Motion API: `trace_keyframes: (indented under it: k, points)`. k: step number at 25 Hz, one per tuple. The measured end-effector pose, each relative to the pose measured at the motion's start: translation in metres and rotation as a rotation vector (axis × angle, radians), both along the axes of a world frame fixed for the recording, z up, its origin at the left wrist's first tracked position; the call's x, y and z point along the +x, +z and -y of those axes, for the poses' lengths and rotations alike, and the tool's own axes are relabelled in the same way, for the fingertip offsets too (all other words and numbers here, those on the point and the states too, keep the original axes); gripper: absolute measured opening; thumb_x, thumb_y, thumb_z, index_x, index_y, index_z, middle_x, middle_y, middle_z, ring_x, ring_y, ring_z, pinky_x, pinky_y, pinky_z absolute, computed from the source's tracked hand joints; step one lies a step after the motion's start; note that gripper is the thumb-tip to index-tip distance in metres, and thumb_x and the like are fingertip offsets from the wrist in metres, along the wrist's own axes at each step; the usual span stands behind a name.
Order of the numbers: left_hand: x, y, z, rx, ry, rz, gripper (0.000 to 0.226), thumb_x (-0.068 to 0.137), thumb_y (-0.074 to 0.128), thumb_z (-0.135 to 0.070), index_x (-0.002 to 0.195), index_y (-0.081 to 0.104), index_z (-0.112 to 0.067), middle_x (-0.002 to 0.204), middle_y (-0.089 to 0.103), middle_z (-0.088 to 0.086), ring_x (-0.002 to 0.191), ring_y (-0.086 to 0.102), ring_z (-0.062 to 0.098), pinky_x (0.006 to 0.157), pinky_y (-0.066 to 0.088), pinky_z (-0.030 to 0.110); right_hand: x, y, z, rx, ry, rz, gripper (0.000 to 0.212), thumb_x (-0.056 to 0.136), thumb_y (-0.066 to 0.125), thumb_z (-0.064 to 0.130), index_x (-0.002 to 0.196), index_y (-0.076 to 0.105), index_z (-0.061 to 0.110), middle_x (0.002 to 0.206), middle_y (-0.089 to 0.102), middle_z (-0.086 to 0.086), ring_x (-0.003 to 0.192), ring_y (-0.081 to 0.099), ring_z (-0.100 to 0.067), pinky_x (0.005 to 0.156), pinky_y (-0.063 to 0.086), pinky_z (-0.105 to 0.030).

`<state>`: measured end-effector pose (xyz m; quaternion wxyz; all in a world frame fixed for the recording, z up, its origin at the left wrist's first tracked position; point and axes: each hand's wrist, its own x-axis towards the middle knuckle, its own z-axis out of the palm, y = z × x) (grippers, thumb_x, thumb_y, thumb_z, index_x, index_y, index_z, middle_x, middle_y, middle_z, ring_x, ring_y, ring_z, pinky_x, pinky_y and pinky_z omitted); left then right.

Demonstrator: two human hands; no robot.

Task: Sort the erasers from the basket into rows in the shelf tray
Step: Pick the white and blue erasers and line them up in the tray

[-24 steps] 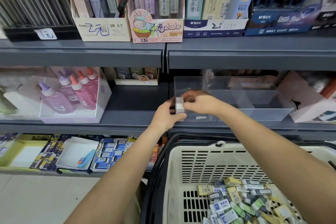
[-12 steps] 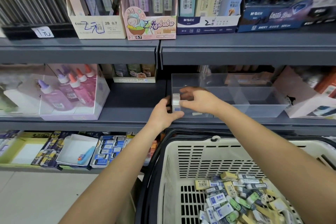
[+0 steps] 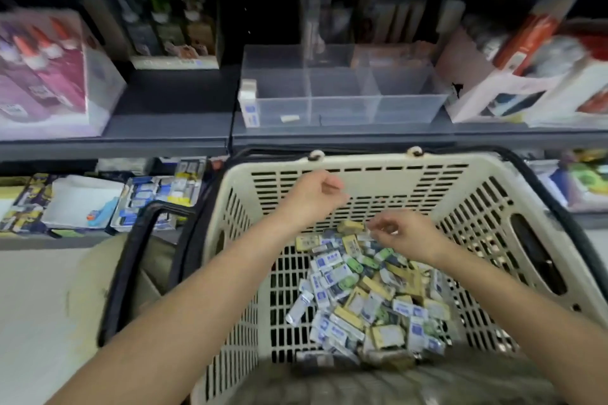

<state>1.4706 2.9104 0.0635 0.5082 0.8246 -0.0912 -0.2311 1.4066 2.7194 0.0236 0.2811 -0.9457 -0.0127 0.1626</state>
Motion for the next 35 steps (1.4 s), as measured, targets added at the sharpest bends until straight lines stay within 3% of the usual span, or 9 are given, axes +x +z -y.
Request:
trace_keyframes:
  k: [4,7,11,15,17,21,25,28,35]
  points:
    - [-0.013,-0.06,0.013,0.239,0.07,-0.123,0.017,0.089,0.057,-0.012,0.105,0.064,-0.009,0.11,0.064,0.005,0.096,0.059,0.015,0.094,0.046,0.031,0.002,-0.033,-0.008,-0.194,0.134,-0.106,0.024,0.089,0.055,0.024,0.11,0.064,0.017,0.11,0.066,-0.001,0.098,0.061,-0.016,0.085,0.05,-0.031]
    - [-0.028,-0.096,-0.004,0.356,0.15,-0.23,0.017,0.091,0.055,-0.014,0.102,0.067,-0.011,0.098,0.064,0.002,0.069,0.053,0.008,0.073,0.051,0.027,0.003,-0.051,-0.033,-0.249,0.217,-0.066,0.022,0.09,0.051,0.023,0.109,0.061,0.02,0.112,0.064,0.0,0.099,0.059,-0.018,0.078,0.05,-0.031]
    - [-0.028,-0.113,-0.021,0.313,0.198,-0.409,0.012,0.084,0.064,-0.01,0.096,0.064,-0.013,0.087,0.059,0.001,0.082,0.055,0.016,0.077,0.052,0.031,-0.004,-0.074,-0.057,-0.318,0.276,-0.049,0.039,0.091,0.055,0.029,0.129,0.05,0.019,0.126,0.054,-0.004,0.113,0.054,-0.024,0.089,0.05,-0.04]
    - [-0.033,-0.122,-0.016,0.274,0.15,-0.53,0.021,0.079,0.071,-0.011,0.093,0.056,-0.013,0.086,0.058,0.005,0.08,0.056,0.019,0.068,0.049,0.03,-0.002,-0.08,-0.055,-0.215,0.173,-0.03,0.025,0.085,0.063,0.028,0.109,0.058,0.02,0.11,0.06,0.0,0.104,0.056,-0.019,0.089,0.045,-0.031]
    - [-0.031,-0.124,-0.015,0.184,0.228,-0.524,0.014,0.079,0.071,-0.009,0.086,0.059,-0.012,0.08,0.059,0.005,0.073,0.056,0.018,0.063,0.047,0.027,0.0,-0.08,-0.053,-0.072,0.016,-0.065,0.015,0.084,0.065,0.025,0.097,0.06,0.02,0.094,0.064,0.004,0.088,0.061,-0.016,0.078,0.049,-0.03]
    - [-0.029,-0.123,-0.018,-0.368,0.553,-0.723,0.007,0.085,0.063,-0.001,0.084,0.061,-0.008,0.081,0.064,0.009,0.073,0.061,0.019,0.068,0.052,0.027,0.002,-0.076,-0.055,0.207,-0.177,-0.169,0.01,0.082,0.069,0.025,0.085,0.061,0.019,0.08,0.064,0.004,0.073,0.06,-0.013,0.058,0.045,-0.018]
    - [-0.028,-0.127,-0.029,-0.497,0.707,-0.751,0.01,0.085,0.066,-0.01,0.093,0.06,-0.008,0.086,0.067,0.011,0.082,0.064,0.023,0.075,0.054,0.035,-0.004,-0.078,-0.058,-0.192,0.255,-0.172,0.028,0.085,0.063,0.035,0.108,0.062,0.018,0.111,0.059,-0.002,0.105,0.054,-0.02,0.088,0.045,-0.033]
    - [-0.029,-0.126,-0.034,-0.442,0.681,-0.757,0.011,0.088,0.063,-0.019,0.098,0.061,-0.014,0.085,0.064,0.008,0.082,0.062,0.024,0.074,0.054,0.041,-0.006,-0.076,-0.062,-0.318,0.369,-0.108,0.024,0.086,0.061,0.034,0.105,0.057,0.02,0.114,0.055,-0.002,0.109,0.048,-0.021,0.088,0.035,-0.031]
    - [-0.026,-0.12,-0.027,-0.463,0.632,-0.717,0.019,0.093,0.055,-0.022,0.111,0.056,-0.016,0.087,0.06,0.006,0.079,0.062,0.022,0.061,0.055,0.039,0.004,-0.051,-0.054,0.33,-0.261,-0.221,0.016,0.085,0.064,0.011,0.075,0.057,0.022,0.081,0.059,0.005,0.075,0.056,-0.009,0.063,0.043,-0.015]
